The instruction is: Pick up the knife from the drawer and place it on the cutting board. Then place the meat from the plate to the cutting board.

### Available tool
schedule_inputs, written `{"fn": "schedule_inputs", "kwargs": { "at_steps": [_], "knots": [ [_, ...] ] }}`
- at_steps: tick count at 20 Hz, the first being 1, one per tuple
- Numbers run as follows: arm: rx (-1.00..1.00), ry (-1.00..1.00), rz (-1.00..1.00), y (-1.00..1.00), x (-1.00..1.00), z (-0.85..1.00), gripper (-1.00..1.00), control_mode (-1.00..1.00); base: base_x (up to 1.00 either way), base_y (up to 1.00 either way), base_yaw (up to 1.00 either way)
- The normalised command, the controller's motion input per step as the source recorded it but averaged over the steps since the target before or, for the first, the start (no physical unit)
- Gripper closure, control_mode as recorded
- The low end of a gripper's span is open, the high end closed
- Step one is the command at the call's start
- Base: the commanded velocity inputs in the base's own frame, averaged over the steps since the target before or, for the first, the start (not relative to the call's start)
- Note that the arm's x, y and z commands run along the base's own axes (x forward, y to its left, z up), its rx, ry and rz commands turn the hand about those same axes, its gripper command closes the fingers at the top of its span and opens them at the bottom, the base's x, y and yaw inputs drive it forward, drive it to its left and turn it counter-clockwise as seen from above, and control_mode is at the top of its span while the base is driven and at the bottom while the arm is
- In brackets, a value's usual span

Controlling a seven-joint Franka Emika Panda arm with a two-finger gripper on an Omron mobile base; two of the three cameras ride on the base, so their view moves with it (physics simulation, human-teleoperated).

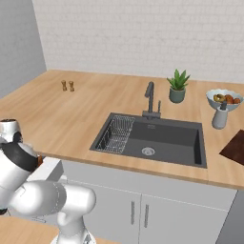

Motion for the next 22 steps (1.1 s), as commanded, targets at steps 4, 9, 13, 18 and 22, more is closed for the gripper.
{"fn": "schedule_inputs", "kwargs": {
  "at_steps": [4,9,13,18,22],
  "knots": [
    [0.0,0.0,0.0,0.06,0.1,-0.4,-1.0,-1.0,0.0,0.0,0.0],
    [0.0,0.01,0.0,0.0,0.09,-0.5,-1.0,-1.0,0.0,0.0,0.0],
    [0.0,0.04,0.0,0.06,0.09,-0.33,-1.0,-1.0,0.0,0.0,0.0],
    [0.0,0.13,-0.01,0.16,0.02,-0.13,-1.0,-1.0,0.0,0.0,0.0],
    [0.0,0.18,-0.03,0.18,0.0,0.0,-1.0,-1.0,0.0,0.0,0.0]
  ]
}}
